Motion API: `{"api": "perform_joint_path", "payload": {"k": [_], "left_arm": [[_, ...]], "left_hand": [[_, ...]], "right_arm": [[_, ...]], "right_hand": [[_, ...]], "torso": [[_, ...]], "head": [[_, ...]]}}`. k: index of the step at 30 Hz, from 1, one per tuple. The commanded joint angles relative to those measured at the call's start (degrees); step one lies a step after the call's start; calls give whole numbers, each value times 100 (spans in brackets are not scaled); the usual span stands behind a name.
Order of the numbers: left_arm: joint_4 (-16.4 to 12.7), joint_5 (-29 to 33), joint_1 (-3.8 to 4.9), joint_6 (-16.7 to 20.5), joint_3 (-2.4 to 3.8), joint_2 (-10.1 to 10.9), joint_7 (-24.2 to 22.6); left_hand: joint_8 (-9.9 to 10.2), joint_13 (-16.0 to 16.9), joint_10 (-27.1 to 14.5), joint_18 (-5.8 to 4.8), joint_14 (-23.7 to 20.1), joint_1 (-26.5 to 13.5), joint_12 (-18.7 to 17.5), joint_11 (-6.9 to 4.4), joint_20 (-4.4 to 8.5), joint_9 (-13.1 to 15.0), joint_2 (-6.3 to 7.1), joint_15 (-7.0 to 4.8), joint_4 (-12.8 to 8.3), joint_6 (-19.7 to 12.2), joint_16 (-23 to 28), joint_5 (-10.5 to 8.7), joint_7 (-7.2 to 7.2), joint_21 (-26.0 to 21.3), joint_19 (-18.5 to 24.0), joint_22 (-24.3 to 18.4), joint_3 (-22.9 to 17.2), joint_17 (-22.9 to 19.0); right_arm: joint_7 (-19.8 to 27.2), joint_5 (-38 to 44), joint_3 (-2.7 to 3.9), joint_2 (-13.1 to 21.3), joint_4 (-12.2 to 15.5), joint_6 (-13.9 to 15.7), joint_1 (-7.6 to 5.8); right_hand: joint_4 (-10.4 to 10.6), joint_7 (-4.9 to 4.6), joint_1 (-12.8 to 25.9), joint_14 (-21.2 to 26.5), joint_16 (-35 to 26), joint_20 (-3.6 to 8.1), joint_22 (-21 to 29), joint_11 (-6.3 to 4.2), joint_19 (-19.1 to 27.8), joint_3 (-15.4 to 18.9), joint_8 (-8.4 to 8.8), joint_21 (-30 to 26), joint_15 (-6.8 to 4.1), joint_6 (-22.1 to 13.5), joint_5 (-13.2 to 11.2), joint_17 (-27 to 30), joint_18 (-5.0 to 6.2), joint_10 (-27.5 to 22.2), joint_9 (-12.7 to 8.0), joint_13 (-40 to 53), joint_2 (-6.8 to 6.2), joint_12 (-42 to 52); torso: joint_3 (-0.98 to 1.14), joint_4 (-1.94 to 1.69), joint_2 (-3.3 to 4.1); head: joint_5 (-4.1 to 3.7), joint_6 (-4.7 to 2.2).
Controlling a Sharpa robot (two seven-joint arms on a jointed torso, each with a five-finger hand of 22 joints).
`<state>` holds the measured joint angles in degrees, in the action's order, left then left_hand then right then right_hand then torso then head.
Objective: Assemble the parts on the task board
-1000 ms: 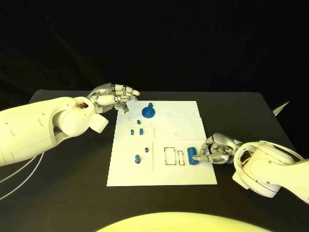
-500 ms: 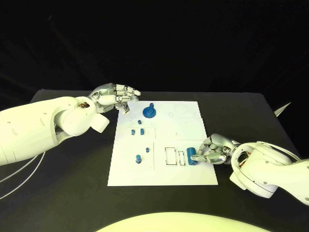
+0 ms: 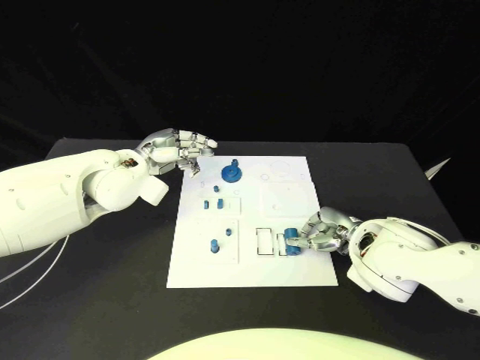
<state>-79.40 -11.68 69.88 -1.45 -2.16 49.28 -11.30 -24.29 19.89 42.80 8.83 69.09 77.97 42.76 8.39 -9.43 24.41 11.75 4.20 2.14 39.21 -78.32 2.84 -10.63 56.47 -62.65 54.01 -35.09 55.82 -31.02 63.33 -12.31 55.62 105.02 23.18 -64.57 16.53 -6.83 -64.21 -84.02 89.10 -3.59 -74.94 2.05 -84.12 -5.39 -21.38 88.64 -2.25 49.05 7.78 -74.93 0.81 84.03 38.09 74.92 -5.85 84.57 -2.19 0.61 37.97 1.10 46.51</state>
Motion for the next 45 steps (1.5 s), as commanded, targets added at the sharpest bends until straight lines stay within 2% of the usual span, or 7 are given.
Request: {"api": "perform_joint_path", "payload": {"k": [1, 10, 14, 19, 27, 35, 45], "left_arm": [[-16, -2, -1, -97, 4, -4, -27], [-19, -2, -1, -95, 4, 6, -23], [-21, -2, -1, -99, 4, 9, -20], [-23, -2, -1, -104, 4, 11, -15], [-23, -4, -1, -107, 4, 8, -14], [-19, -5, 0, -104, 4, 10, -12], [-19, -22, 0, -172, 4, 13, -25]], "left_hand": [[-25, -5, -33, 44, -30, -10, 13, -2, 0, -3, -29, 3, 27, -41, -26, 23, -167, -24, 37, -2, 4, -3], [-25, -5, -33, 44, -30, -10, 13, -2, 0, -3, -29, 3, 27, -41, -26, 23, -167, -24, 37, -2, 4, -3], [-25, -5, -33, 44, -30, -10, 13, -2, 0, -3, -29, 3, 27, -41, -26, 23, -167, -24, 37, -2, 4, -3], [-42, -12, -36, 46, -38, 5, 21, -1, 1, -5, -34, 2, 20, -47, -27, 23, -168, -29, 45, -8, -8, -13], [-42, -12, -36, 46, -38, 5, 21, -1, 1, -5, -34, 2, 20, -47, -27, 23, -168, -29, 45, -8, -8, -13], [-49, -14, -37, 46, -40, 10, 25, -1, 1, -6, -34, 2, 17, -48, -28, 23, -168, -27, 45, -5, -11, -15], [-60, -19, -39, 49, -51, 32, 29, -3, 2, -7, -40, 1, 4, -49, -25, 24, -165, -37, 56, -16, -26, -30]], "right_arm": [[-30, -135, -1, -36, -29, -57, 9], [-64, -159, -1, -115, -103, -123, 24], [-90, -130, -1, -125, -110, -135, 29], [-148, -73, -1, -120, -122, -127, 32], [-212, -79, -1, -91, -111, -83, 32], [-200, -309, 1, 67, 23, 47, -23], [-137, -994, 10, 223, 355, 201, -261]], "right_hand": [[-8, 13, 43, -565, 33, -38, -1436, 14, -548, 29, 34, 19, 37, 43, 53, -1354, -51, 105, 10, 949, -8, -25], [-55, 18, -84, -563, 30, -37, -1435, 12, -547, 49, 37, 17, 35, 51, 87, -1348, -51, 105, 27, 952, -5, -28], [-143, 25, -364, -563, 29, -32, -1437, 4, -547, 16, 47, 19, 29, 78, -86, -1347, -51, 103, 57, 956, 22, -36], [-287, 30, -667, -563, 29, -27, -1442, -3, -550, -111, 70, 25, 23, 113, -53, -1347, -53, 107, 68, 964, 15, -39], [-498, 62, -1076, -562, 27, 0, -1449, -36, -553, -639, 173, 33, -6, 265, 350, -1344, -55, 113, 2, 977, -64, -47], [-450, 81, -983, -563, 26, 10, -1453, -53, -555, -877, 202, 39, -20, 371, 437, -1344, -57, 133, -24, 996, -123, -33], [-358, 102, -805, -561, 24, 23, -1457, -70, -558, -1000, 207, 46, -34, 454, 448, -1338, -58, 149, -24, 1008, -210, -26]], "torso": [[-4, 5, -3], [-3, 6, -1], [-4, 9, -4], [-3, 10, -3], [-1, 10, -3], [-6, 12, -5], [-10, 10, -8]], "head": [[9, 4], [9, 18], [3, 14], [-4, 20], [-18, 15], [-27, -4], [-49, -31]]}}
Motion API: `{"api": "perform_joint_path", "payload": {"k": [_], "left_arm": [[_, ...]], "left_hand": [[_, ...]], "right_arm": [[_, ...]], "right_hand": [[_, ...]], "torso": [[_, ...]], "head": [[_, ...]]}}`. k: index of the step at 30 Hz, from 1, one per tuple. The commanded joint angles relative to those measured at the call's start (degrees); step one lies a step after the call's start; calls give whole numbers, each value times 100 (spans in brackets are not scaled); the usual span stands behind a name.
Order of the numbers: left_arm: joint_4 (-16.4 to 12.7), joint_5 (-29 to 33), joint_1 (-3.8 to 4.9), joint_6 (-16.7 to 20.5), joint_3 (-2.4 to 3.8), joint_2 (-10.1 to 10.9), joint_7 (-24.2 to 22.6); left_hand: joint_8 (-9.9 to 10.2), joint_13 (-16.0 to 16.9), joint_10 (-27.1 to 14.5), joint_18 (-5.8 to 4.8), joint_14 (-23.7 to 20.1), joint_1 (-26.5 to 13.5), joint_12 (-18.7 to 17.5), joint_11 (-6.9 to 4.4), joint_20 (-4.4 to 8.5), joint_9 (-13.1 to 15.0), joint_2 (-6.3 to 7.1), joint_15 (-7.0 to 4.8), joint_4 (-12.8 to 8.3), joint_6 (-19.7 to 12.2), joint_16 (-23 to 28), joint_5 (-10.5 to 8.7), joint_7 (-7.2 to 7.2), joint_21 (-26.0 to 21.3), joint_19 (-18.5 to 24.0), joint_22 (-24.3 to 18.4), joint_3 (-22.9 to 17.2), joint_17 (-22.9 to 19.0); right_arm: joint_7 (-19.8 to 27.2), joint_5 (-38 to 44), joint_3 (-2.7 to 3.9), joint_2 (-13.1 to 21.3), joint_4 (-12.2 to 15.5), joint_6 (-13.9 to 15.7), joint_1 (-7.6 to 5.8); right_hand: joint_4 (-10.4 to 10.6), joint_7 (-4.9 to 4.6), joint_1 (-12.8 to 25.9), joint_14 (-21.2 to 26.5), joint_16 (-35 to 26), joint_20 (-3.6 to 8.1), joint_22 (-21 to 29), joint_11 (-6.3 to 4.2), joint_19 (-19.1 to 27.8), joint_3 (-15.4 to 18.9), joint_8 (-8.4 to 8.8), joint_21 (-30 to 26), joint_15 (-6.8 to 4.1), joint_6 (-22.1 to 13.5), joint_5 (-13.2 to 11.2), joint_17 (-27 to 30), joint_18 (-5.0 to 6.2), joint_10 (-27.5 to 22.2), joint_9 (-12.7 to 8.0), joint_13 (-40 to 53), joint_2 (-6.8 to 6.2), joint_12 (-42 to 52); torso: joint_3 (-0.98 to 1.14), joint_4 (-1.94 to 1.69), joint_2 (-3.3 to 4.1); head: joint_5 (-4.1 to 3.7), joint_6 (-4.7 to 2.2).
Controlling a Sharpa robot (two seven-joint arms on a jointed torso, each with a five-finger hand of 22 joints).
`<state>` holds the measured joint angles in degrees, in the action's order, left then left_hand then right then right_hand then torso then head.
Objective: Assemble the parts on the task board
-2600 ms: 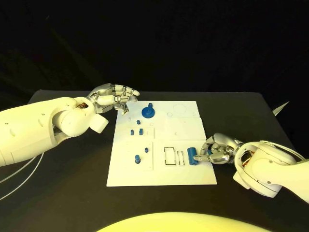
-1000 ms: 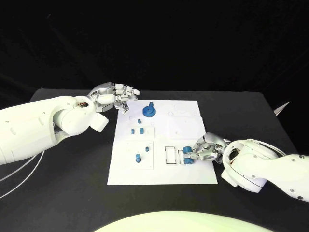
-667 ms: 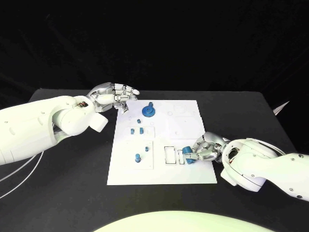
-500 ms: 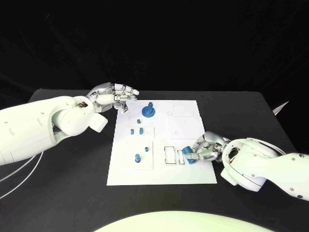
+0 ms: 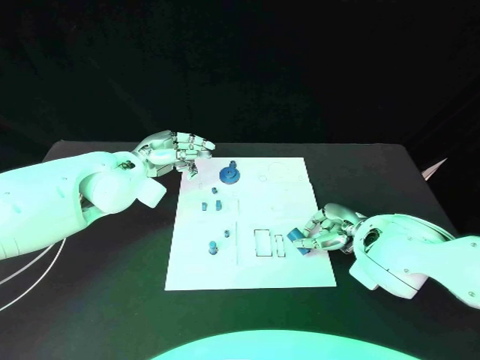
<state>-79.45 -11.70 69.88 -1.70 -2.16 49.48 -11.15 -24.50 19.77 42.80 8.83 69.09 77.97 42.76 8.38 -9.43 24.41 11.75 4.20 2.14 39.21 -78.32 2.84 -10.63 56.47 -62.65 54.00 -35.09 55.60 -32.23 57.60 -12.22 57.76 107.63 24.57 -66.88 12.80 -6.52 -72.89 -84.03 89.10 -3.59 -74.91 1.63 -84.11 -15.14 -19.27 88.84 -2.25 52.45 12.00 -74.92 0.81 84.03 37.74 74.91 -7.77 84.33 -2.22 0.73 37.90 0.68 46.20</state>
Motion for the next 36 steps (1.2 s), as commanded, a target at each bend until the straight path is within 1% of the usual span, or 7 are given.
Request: {"api": "perform_joint_path", "payload": {"k": [1, 6, 14, 17, 20, 27, 36], "left_arm": [[-15, -22, 0, -150, 4, -7, -41], [-17, -34, 0, -165, 4, -7, -48], [-22, -38, 0, -169, 4, 0, -50], [-24, -38, 0, -171, 4, -3, -50], [-27, -39, 0, -174, 4, -9, -50], [-34, -39, 0, -182, 4, -14, -51], [-34, -39, 0, -184, 4, -17, -50]], "left_hand": [[-39, -7, -39, 49, -51, 32, 29, -3, 2, -7, -40, 1, 4, -50, -25, 24, -165, -37, 56, -15, -26, -8], [-39, -7, -39, 49, -51, 32, 29, -3, 2, -7, -40, 1, 4, -50, -25, 24, -165, -37, 56, -15, -26, -8], [-39, -7, -39, 49, -51, 32, 29, -3, 2, -7, -40, 1, 4, -50, -25, 24, -165, -37, 56, -15, -26, -8], [-39, -7, -39, 49, -51, 32, 29, -3, 2, -7, -40, 1, 4, -50, -25, 24, -165, -37, 56, -15, -26, -8], [-39, -7, -39, 49, -51, 32, 29, -3, 2, -7, -40, 1, 4, -50, -25, 24, -165, -37, 56, -15, -26, -8], [-39, -7, -39, 49, -51, 32, 29, -3, 2, -7, -40, 1, 4, -50, -25, 24, -165, -37, 56, -15, -26, -8], [-39, -7, -39, 49, -51, 32, 29, -3, 2, -7, -40, 1, 4, -50, -25, 24, -165, -37, 56, -15, -26, -8]], "right_arm": [[-15, -438, 1, 11, 108, 65, -36], [-7, -561, 2, 6, 225, 121, -70], [58, -623, 3, -124, 262, 232, -83], [62, -564, 3, -256, 202, 258, -84], [62, -517, 3, -383, 120, 271, -85], [70, -458, 3, -715, -120, 282, -50], [30, -472, 3, -997, -347, 302, 29]], "right_hand": [[21, 73, 73, -560, 22, 24, -1461, -30, -558, -33, -5, 26, -35, 121, 31, -1337, -59, 151, 11, 1012, -22, -1], [54, 78, 133, -560, 22, 29, -1462, -35, -559, -64, -3, 28, -40, 141, 36, -1337, -59, 155, 13, 1013, -46, -1], [133, 90, 266, -560, 21, 38, -1462, -45, -559, -119, -7, 28, -50, 182, 20, -1334, -59, 166, 23, 1021, -68, 3], [164, 98, 320, -559, 19, 42, -1458, -51, -557, -137, -16, 20, -54, 205, 8, -1329, -57, 161, 31, 1013, -75, -8], [223, 153, 427, -556, 13, 66, -1452, -94, -553, -207, -111, 8, -87, 326, -1, -1317, -54, 142, 90, 989, -65, -43], [246, 189, 490, -555, 10, 90, -1449, -126, -551, -256, -192, 1, -115, 382, -16, -1311, -53, 143, 145, 987, -66, -50], [264, 202, 534, -554, 9, 103, -1447, -139, -549, -277, -230, -4, -128, 389, -25, -1309, -52, 141, 175, 984, -67, -57]], "torso": [[-5, -3, 1], [-3, -2, 4], [4, -6, 9], [4, -3, 9], [3, -6, 8], [6, -8, 12], [3, 0, 7]], "head": [[-9, -1], [-8, -3], [3, 8], [2, 11], [-3, 13], [-14, 23], [-2, 38]]}}
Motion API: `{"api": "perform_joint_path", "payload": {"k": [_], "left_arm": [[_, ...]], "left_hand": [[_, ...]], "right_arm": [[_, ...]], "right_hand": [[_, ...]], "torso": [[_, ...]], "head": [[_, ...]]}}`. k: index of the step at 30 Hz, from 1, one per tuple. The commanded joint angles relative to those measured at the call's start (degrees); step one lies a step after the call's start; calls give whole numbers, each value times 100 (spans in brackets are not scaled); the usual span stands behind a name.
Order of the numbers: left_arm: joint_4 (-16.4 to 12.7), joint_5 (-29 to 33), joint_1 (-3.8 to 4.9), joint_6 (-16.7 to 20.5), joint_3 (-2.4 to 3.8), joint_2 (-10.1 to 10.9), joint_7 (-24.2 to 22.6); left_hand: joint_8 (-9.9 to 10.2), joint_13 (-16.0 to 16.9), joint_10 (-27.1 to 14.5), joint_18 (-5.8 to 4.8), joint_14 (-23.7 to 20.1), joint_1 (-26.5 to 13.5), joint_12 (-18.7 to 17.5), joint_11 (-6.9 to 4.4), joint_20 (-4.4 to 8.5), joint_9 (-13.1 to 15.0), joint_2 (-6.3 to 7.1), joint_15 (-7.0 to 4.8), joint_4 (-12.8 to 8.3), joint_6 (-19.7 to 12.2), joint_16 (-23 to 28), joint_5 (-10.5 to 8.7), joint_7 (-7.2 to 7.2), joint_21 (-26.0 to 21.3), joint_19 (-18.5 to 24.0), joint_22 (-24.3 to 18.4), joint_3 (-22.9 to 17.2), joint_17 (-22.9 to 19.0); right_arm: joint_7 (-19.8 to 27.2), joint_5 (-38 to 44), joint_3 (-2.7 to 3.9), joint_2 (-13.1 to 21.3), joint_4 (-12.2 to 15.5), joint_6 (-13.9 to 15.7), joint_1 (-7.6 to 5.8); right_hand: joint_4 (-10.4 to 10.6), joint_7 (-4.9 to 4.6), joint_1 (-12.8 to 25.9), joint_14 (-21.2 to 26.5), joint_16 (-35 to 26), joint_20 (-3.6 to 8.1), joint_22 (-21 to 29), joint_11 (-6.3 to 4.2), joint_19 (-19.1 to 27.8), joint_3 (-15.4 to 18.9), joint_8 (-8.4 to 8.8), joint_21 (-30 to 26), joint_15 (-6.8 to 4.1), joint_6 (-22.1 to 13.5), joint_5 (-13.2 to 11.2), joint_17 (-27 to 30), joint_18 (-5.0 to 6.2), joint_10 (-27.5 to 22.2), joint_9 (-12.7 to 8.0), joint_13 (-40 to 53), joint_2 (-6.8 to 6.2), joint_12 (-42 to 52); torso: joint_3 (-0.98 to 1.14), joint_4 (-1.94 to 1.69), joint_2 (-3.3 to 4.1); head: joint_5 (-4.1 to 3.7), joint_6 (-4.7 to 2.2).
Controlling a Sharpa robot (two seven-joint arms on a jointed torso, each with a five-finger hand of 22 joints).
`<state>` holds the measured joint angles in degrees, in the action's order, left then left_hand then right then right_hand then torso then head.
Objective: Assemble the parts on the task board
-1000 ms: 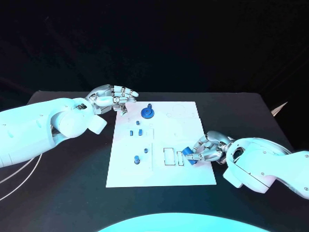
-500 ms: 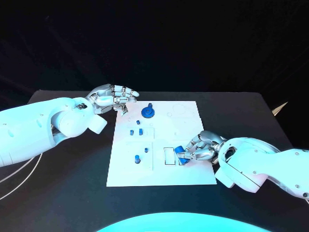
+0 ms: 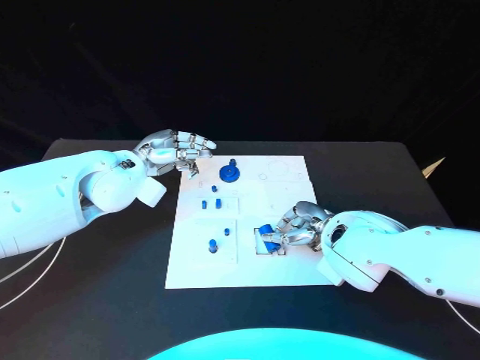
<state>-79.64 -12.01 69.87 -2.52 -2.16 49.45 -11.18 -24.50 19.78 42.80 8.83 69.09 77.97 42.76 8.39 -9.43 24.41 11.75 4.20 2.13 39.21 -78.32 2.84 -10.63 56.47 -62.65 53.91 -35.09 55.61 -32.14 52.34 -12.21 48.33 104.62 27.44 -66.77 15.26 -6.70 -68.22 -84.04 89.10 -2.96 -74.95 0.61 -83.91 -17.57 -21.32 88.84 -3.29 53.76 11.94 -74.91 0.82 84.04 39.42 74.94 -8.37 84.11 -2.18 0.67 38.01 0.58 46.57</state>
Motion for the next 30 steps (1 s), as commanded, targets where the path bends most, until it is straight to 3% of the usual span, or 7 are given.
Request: {"api": "perform_joint_path", "payload": {"k": [1, 16, 18, 21, 22, 25, 30], "left_arm": [[-15, -8, 0, -102, 4, -15, -47], [-19, -8, 0, -100, 4, -8, -47], [-19, -8, 0, -99, 4, -6, -46], [-18, -9, 0, -98, 4, -5, -46], [-19, -9, 0, -98, 4, -5, -46], [-21, -9, 0, -98, 4, -2, -45], [-21, -9, 0, -98, 4, 2, -46]], "left_hand": [[-40, -8, -39, 49, -51, 32, 29, -3, 2, -7, -40, 1, 4, -50, -25, 24, -165, -37, 56, -6, -26, -9], [-40, -8, -39, 49, -51, 32, 29, -3, 2, -7, -40, 1, 4, -50, -25, 24, -165, -37, 56, -6, -26, -9], [-40, -8, -39, 49, -51, 32, 29, -3, 2, -7, -40, 1, 4, -50, -25, 24, -165, -37, 56, -6, -26, -9], [-40, -8, -39, 49, -51, 32, 29, -3, 2, -7, -40, 1, 4, -50, -25, 24, -165, -37, 56, -6, -26, -9], [-40, -8, -39, 49, -51, 32, 29, -3, 2, -7, -40, 1, 4, -50, -25, 24, -165, -37, 56, -6, -26, -9], [-40, -8, -39, 49, -51, 32, 29, -3, 2, -7, -40, 1, 4, -50, -25, 24, -165, -37, 56, -6, -26, -9], [-40, -8, -39, 49, -51, 32, 29, -3, 2, -7, -40, 1, 4, -50, -25, 24, -165, -37, 56, -6, -26, -9]], "right_arm": [[15, 52, 2, -77, -65, 10, 26], [-74, 112, 2, -215, -224, 42, 75], [-67, 114, 2, -222, -217, 10, 76], [-53, 117, 2, -224, -202, -44, 77], [-47, 125, 2, -221, -193, -69, 78], [-25, 179, 2, -200, -163, -107, 82], [7, 344, 2, -127, -91, -120, 86]], "right_hand": [[19, 220, 69, -552, 7, 40, -1440, -37, -568, -35, -26, -9, -25, 257, -19, -1306, -51, 137, 8, 976, -6, -39], [79, 235, 224, -552, 5, 60, -1442, -52, -569, -46, -110, -7, -41, 246, -110, -1303, -51, 143, 77, 982, -34, -39], [92, 238, 297, -552, 4, 66, -1441, -55, -569, -40, -144, -9, -44, 232, -198, -1301, -51, 142, 107, 980, -58, -44], [115, 244, 504, -552, 4, 70, -1439, -59, -568, 25, -212, -14, -47, 201, -600, -1301, -50, 136, 163, 975, -96, -59], [120, 252, 666, -551, 1, 74, -1437, -59, -566, 116, -253, -20, -54, 177, -893, -1297, -49, 131, 198, 970, -109, -71], [141, 257, 1092, -550, 0, 84, -1434, -70, -564, 451, -308, -28, -59, 132, -820, -1296, -47, 116, 249, 958, -173, -95], [147, 261, 1447, -553, 4, 89, -1434, -73, -565, 999, -385, -30, -63, 72, -906, -1309, -47, 110, 310, 957, -98, -111]], "torso": [[-3, 3, -6], [0, 3, -6], [0, 3, -4], [-1, 5, -5], [-2, 6, -5], [-1, 5, -3], [-2, 7, -6]], "head": [[13, 1], [25, 6], [26, 6], [22, 5], [23, 5], [25, 8], [24, 4]]}}
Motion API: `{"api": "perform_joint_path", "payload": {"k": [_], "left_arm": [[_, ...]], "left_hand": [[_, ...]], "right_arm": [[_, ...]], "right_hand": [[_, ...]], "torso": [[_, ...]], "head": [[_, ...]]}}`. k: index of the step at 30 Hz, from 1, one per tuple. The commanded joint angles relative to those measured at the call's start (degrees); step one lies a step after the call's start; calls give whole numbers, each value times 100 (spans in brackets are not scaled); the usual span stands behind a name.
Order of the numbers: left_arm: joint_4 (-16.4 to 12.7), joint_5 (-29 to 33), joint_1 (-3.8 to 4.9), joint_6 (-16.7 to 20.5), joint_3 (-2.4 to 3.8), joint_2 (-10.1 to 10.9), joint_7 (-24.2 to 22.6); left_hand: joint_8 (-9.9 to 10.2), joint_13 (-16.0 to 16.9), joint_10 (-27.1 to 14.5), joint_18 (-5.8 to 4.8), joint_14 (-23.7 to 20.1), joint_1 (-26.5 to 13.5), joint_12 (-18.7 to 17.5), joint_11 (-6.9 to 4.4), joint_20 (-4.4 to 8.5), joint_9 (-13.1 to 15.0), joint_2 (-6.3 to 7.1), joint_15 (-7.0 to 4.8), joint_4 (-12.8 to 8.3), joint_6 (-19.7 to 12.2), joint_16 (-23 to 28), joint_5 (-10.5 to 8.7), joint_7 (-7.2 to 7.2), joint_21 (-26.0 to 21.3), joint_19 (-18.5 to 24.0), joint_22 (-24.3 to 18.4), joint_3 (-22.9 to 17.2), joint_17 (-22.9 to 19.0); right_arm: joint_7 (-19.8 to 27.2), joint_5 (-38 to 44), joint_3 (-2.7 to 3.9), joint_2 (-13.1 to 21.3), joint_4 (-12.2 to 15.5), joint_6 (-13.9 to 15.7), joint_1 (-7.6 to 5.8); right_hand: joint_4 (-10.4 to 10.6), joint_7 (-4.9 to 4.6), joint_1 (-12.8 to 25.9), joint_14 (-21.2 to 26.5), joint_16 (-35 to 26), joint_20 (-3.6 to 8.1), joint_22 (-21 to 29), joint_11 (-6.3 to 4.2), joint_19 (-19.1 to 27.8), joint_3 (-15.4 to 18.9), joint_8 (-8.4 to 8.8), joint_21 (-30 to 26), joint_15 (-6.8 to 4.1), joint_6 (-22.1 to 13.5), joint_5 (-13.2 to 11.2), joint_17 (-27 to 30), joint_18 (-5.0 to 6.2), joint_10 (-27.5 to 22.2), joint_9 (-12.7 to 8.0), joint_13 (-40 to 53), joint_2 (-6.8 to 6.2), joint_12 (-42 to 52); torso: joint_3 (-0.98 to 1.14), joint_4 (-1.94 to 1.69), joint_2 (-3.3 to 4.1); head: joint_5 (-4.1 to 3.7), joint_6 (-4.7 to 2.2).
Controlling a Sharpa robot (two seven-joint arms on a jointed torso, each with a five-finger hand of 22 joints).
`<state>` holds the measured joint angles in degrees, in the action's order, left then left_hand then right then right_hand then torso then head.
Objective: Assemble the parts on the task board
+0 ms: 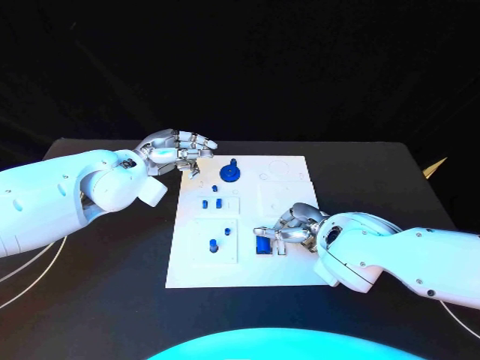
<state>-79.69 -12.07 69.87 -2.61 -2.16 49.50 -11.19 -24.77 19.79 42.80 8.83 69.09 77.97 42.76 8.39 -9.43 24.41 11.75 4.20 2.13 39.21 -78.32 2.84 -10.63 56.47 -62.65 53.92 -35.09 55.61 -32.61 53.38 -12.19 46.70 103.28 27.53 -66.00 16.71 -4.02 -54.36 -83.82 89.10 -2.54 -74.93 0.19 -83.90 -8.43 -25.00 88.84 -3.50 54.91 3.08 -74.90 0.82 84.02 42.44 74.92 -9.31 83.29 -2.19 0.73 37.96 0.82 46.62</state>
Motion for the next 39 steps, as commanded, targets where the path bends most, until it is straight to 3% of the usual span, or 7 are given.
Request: {"api": "perform_joint_path", "payload": {"k": [1, 6, 9, 17, 23, 28, 39], "left_arm": [[-18, -3, 0, -89, 4, -3, -45], [-21, -4, 0, -87, 4, 4, -46], [-22, -5, 0, -83, 4, 9, -45], [-27, -8, 0, -75, 4, 11, -66], [-23, -6, 0, -22, 4, 8, -139], [-17, 4, 0, -6, 4, 7, -172], [1, 12, -1, 2, 3, -29, -190]], "left_hand": [[-13, -9, -39, 49, -51, 32, 29, -3, 2, -7, -40, 1, 4, -50, -25, 24, -165, -37, 56, -7, -26, -9], [-13, -9, -39, 49, -51, 32, 29, -3, 2, -7, -40, 1, 4, -50, -25, 24, -165, -37, 56, -7, -26, -9], [-13, -9, -39, 49, -51, 32, 29, -3, 2, -7, -40, 1, 4, -50, -25, 24, -165, -37, 56, -7, -26, -9], [-13, -9, -39, 49, -51, 32, 29, -3, 2, -7, -40, 1, 4, -50, -25, 24, -165, -37, 56, -7, -26, -9], [-47, -27, -41, 48, -64, 47, 45, -2, 3, -15, -42, 1, -7, -61, -29, 24, -167, -28, 62, 1, -45, -23], [-50, -27, -38, 50, -70, 44, 48, -2, 3, -16, -41, 1, -6, -60, -27, 23, -167, -34, 67, -5, -45, -31], [-59, -29, -30, 51, -78, 36, 54, -2, 2, -16, -41, 2, 0, -55, -24, 23, -166, -40, 74, -10, -43, -43]], "right_arm": [[58, 275, 0, 63, 64, -133, 9], [119, 405, 0, 223, 183, -172, 10], [195, 470, 0, 324, 274, -227, 10], [487, 606, 0, 686, 451, -209, -2], [1216, 549, 3, 1181, 417, 19, -152], [1731, 393, 3, 1631, 343, -119, -355], [1773, 665, 0, 2383, 404, -385, -488]], "right_hand": [[0, -7, 67, -575, 5, 48, -1438, -32, -566, 123, -22, -26, -42, -47, -20, -1311, -48, 110, 12, 957, 12, -33], [-112, -2, -522, -574, 3, 51, -1441, -35, -568, 196, -74, -24, -45, -76, 183, -1308, -49, 117, 38, 968, 204, -32], [-221, -1, -896, -575, 4, 52, -1443, -38, -569, 119, -85, -21, -47, -90, 125, -1312, -50, 125, 33, 977, 282, -26], [-476, 14, -1525, -576, 4, 62, -1452, -55, -574, -146, -77, -5, -60, -68, 171, -1316, -54, 149, -23, 1005, 255, -1], [-507, -141, -1695, -569, -11, 1, -1432, 69, -560, -315, 232, -55, 36, -360, 170, -1284, -43, 123, -209, 991, 207, -32], [-513, -286, -1755, -533, -82, -100, -1313, 201, -474, -411, 546, -334, 149, -567, 129, -1137, 19, -41, -374, 846, 172, -245], [-489, -277, -1721, -532, -84, -130, -1314, 203, -473, -393, 558, -336, 161, -446, 162, -1137, 20, -57, -387, 834, 116, -265]], "torso": [[0, 2, -1], [1, 2, 0], [1, 5, -2], [0, 8, -4], [-12, 10, -13], [-12, 18, -15], [-25, 16, -19]], "head": [[0, -4], [-5, -12], [-8, -19], [-51, -56], [-190, -92], [-317, -114], [-573, -65]]}}
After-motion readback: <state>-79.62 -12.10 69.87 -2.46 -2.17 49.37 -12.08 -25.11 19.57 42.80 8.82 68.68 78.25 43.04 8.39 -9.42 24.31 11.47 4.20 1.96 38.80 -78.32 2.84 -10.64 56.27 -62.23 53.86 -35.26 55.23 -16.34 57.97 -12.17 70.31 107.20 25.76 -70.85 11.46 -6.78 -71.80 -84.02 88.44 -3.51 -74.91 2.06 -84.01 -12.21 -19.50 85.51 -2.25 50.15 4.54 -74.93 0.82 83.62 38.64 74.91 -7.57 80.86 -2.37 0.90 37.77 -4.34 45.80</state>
